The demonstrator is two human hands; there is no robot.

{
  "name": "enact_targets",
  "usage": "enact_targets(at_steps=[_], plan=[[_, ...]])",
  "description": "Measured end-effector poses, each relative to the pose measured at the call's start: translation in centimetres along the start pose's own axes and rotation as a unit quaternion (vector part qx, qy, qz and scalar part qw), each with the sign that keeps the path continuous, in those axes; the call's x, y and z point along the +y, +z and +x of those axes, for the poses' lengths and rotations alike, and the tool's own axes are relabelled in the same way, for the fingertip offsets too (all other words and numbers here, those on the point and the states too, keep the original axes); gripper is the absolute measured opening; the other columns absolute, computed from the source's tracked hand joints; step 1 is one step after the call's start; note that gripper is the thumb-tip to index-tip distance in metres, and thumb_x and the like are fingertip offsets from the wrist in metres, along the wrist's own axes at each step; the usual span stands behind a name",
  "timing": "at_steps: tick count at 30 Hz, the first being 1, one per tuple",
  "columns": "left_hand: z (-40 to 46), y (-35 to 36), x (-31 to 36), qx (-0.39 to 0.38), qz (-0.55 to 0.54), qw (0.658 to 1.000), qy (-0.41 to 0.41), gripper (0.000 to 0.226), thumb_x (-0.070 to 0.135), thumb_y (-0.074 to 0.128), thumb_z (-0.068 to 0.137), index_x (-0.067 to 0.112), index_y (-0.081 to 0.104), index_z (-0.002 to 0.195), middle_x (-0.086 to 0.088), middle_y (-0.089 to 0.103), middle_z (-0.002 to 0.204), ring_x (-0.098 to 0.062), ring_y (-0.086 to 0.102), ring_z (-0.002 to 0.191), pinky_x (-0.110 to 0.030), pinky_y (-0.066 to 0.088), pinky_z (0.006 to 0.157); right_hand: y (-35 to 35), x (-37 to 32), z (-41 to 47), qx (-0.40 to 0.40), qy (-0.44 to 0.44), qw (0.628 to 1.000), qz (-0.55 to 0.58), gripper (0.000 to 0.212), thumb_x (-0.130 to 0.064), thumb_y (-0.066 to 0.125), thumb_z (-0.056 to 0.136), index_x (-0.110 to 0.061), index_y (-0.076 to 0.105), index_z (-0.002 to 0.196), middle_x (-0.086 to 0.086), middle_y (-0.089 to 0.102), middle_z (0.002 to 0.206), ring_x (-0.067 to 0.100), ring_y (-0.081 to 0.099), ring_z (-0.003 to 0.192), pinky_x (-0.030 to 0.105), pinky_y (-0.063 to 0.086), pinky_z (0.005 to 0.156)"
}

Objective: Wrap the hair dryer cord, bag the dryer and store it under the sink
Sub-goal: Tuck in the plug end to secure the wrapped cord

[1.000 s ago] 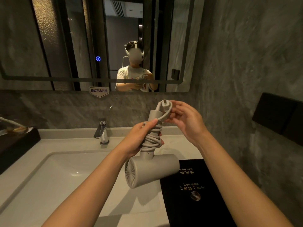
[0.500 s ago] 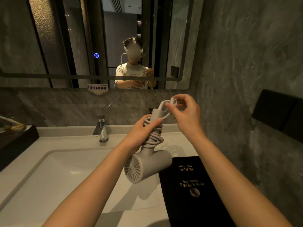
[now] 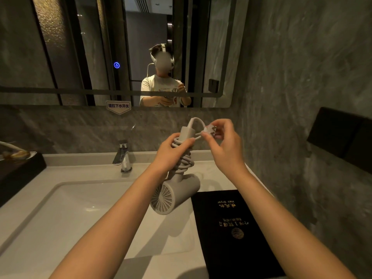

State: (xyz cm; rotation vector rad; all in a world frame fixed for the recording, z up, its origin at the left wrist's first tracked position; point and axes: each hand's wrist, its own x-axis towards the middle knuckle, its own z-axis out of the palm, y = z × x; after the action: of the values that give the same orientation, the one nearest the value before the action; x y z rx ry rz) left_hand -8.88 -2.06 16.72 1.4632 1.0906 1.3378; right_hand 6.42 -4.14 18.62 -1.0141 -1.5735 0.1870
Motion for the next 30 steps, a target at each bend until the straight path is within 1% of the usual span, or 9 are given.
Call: enact_targets(at_steps=[3,8,12,14,17,21,26,28,30], plan=[[0.1,-0.3,-0.2,0.011,0.023,0.999,0.03,0.018,0.031,0.068,0.085,0.024,0.063,0.101,-0.005,0.07,0.086,-0.016,0.067,0.078,-0.027,0.054,0.07,0.4,0.2,-1.0,0.034,0.025,0.998,0.05,0.027,-0.022,0.069,0.084,-0.02,0.05,0.103,-0.01,0.059,0.094,0.001,0.061,0.087,0.012,0.049,0.075],[0.4,-0.3,-0.3,0.014,0.04,0.998,0.043,0.017,0.032,0.07,0.083,0.024,0.064,0.097,-0.008,0.071,0.09,-0.02,0.069,0.082,-0.033,0.056,0.075,0.7,-0.1,-2.6,0.082,0.071,0.983,0.147,0.027,-0.015,0.074,0.079,-0.017,0.054,0.099,-0.007,0.065,0.097,0.002,0.064,0.091,0.015,0.051,0.08],[0.2,-0.1,-0.5,-0.002,0.044,0.997,0.056,0.025,0.028,0.07,0.083,0.017,0.064,0.105,-0.009,0.07,0.089,-0.014,0.067,0.075,-0.022,0.056,0.064,0.3,0.3,-3.7,0.064,0.108,0.972,0.199,0.03,-0.008,0.076,0.076,-0.02,0.055,0.093,0.0,0.067,0.099,0.007,0.067,0.094,0.023,0.054,0.085],[0.1,0.0,-0.5,0.004,0.03,0.998,0.052,0.031,0.029,0.069,0.084,0.012,0.063,0.109,-0.009,0.069,0.088,-0.015,0.066,0.073,-0.021,0.055,0.062,0.1,0.6,-4.0,0.043,0.108,0.976,0.185,0.033,-0.007,0.078,0.073,-0.02,0.053,0.09,0.0,0.066,0.096,0.009,0.068,0.09,0.025,0.055,0.083],[0.0,0.4,-0.2,0.007,-0.038,0.999,0.017,0.033,0.035,0.068,0.085,0.013,0.062,0.108,-0.007,0.07,0.086,-0.017,0.067,0.072,-0.029,0.055,0.065,0.4,0.9,-4.5,0.036,0.084,0.987,0.132,0.033,-0.009,0.079,0.073,-0.017,0.053,0.093,-0.004,0.066,0.089,0.008,0.068,0.082,0.025,0.056,0.077],[0.1,0.9,0.1,-0.015,-0.039,0.999,0.013,0.037,0.042,0.066,0.084,0.019,0.06,0.113,-0.009,0.072,0.1,-0.022,0.07,0.089,-0.035,0.057,0.078,1.1,1.2,-5.0,0.045,0.005,0.999,0.013,0.027,-0.025,0.073,0.078,-0.016,0.055,0.096,-0.001,0.064,0.096,0.012,0.063,0.087,0.032,0.054,0.076],[-0.2,1.1,0.5,-0.036,-0.051,0.998,0.008,0.041,0.043,0.063,0.085,0.015,0.059,0.115,-0.01,0.071,0.098,-0.019,0.069,0.082,-0.026,0.058,0.068,1.1,1.0,-5.1,0.055,-0.094,0.992,-0.064,0.019,-0.027,0.059,0.089,-0.01,0.066,0.093,0.0,0.067,0.098,0.013,0.06,0.093,0.031,0.051,0.077],[-0.3,1.1,0.4,-0.045,-0.044,0.998,-0.001,0.048,0.053,0.063,0.079,0.018,0.06,0.112,-0.01,0.071,0.098,-0.02,0.069,0.083,-0.031,0.058,0.073,0.9,1.2,-4.5,0.061,-0.081,0.994,-0.051,0.012,-0.023,0.065,0.086,-0.012,0.07,0.089,-0.001,0.067,0.093,0.014,0.06,0.092,0.032,0.05,0.077],[-0.4,1.0,0.4,-0.07,-0.06,0.996,-0.02,0.059,0.06,0.065,0.067,0.02,0.06,0.11,-0.008,0.071,0.095,-0.02,0.069,0.083,-0.033,0.057,0.075,0.7,0.9,-4.0,0.049,-0.021,0.998,0.03,0.008,-0.02,0.071,0.081,-0.015,0.072,0.087,-0.002,0.065,0.091,0.013,0.061,0.09,0.033,0.052,0.079]])
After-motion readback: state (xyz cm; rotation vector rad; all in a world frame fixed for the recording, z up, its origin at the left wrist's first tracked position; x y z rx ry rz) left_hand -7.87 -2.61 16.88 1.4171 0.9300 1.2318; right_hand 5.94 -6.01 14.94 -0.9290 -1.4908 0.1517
